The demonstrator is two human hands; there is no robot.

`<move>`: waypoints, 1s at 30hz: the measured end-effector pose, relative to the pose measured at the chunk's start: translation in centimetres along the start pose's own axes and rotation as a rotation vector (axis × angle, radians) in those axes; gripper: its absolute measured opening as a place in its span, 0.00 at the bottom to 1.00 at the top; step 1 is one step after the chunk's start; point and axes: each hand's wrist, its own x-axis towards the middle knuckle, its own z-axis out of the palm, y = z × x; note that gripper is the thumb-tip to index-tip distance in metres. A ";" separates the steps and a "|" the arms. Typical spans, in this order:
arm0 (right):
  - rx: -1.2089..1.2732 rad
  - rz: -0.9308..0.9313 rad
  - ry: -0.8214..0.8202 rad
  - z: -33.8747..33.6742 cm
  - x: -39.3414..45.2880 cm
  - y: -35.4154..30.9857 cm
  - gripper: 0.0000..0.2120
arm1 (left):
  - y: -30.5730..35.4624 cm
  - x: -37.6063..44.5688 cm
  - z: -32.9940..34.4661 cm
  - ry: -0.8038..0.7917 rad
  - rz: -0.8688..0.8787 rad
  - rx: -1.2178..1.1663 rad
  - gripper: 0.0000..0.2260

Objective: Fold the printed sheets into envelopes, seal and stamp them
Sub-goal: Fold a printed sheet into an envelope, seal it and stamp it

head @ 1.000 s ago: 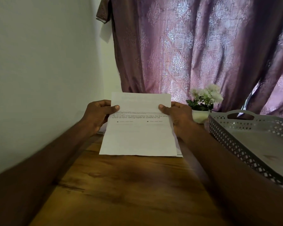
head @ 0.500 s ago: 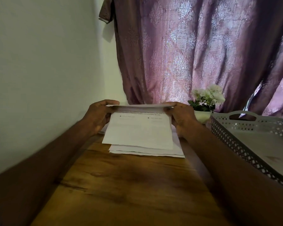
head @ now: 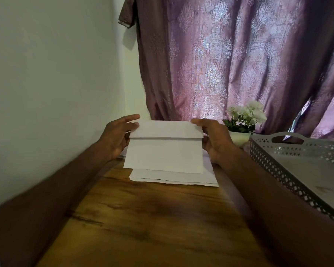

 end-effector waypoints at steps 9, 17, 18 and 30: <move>-0.056 -0.021 0.036 0.3 0.3 0.9 0.07 | -0.6 0.4 0.0 0.160 -0.042 -0.011 0.17; -0.007 -0.011 0.170 -0.4 1.2 1.0 0.11 | -0.2 -0.2 0.0 -0.067 -0.093 0.157 0.21; -0.005 -0.011 0.138 -0.4 1.2 1.1 0.13 | -0.5 -0.2 0.0 -0.045 -0.079 0.169 0.16; -0.084 -0.015 -0.086 -0.5 0.9 2.0 0.22 | 0.0 0.2 -0.5 -0.016 -0.029 0.129 0.09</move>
